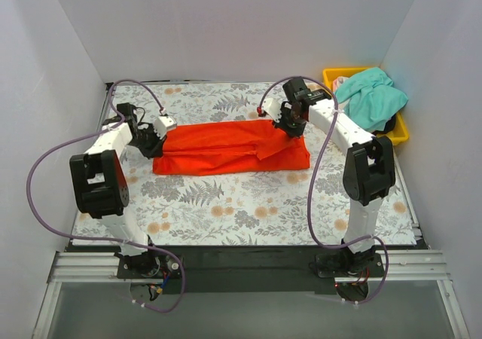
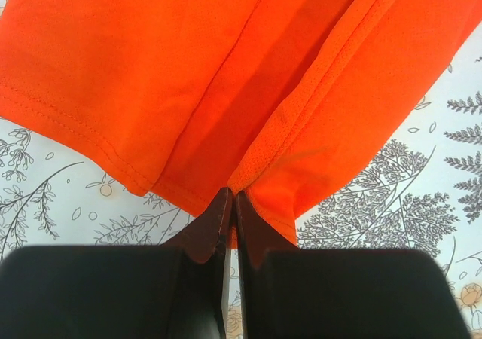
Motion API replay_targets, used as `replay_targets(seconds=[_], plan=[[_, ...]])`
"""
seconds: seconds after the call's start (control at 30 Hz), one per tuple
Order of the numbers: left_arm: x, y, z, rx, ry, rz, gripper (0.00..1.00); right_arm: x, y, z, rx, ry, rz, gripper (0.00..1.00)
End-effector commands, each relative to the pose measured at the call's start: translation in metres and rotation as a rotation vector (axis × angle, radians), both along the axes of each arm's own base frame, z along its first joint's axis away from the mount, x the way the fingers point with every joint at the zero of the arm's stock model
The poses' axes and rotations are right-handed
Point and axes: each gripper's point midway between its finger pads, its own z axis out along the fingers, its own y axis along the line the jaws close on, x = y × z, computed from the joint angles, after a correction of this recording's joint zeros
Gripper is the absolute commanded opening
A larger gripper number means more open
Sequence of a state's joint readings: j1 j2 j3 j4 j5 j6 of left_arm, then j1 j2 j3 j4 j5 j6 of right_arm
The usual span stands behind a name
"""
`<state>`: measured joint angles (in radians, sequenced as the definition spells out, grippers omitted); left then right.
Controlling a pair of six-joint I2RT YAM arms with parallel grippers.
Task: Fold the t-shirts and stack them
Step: Fold the tshirt
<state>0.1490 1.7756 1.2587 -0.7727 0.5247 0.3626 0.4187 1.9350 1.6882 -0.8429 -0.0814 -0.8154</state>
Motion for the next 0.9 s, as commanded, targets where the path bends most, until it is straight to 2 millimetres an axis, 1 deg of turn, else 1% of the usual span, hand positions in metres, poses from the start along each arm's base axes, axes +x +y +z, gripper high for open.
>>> replay_targets(seconds=[0.0, 0.07, 0.1, 0.2, 0.4, 0.63, 0.77, 0.8, 0.83, 0.87], plan=[[0.017, 0.003, 0.011, 0.008, -0.046, 0.020, 0.00, 0.013, 0.001, 0.014, 0.010, -0.041, 0.017, 0.01], [0.018, 0.005, 0.008, 0.014, -0.035, 0.026, 0.00, 0.018, -0.001, 0.010, 0.006, -0.039, 0.008, 0.01], [0.018, 0.006, 0.006, 0.018, -0.029, 0.030, 0.00, 0.022, -0.001, 0.013, 0.010, -0.049, 0.005, 0.01], [0.016, 0.011, -0.002, 0.041, -0.005, 0.040, 0.00, 0.028, 0.000, 0.013, 0.017, -0.050, -0.002, 0.01], [0.019, 0.014, 0.001, 0.060, -0.017, 0.051, 0.00, 0.035, 0.002, 0.004, 0.007, -0.039, -0.006, 0.01], [0.019, 0.018, -0.011, 0.072, 0.019, 0.063, 0.00, 0.043, 0.002, -0.006, -0.013, -0.034, -0.017, 0.01], [0.021, 0.017, -0.013, 0.067, 0.027, 0.078, 0.02, 0.046, -0.001, -0.013, -0.031, -0.028, -0.038, 0.01], [0.021, 0.018, -0.013, 0.067, 0.031, 0.085, 0.07, 0.047, -0.001, -0.015, -0.032, -0.024, -0.046, 0.05], [0.021, 0.018, -0.014, 0.065, 0.037, 0.093, 0.09, 0.048, 0.000, -0.016, -0.027, -0.018, -0.063, 0.13], [0.024, 0.019, -0.012, 0.064, 0.034, 0.106, 0.12, 0.049, -0.001, -0.015, -0.025, -0.018, -0.070, 0.24]])
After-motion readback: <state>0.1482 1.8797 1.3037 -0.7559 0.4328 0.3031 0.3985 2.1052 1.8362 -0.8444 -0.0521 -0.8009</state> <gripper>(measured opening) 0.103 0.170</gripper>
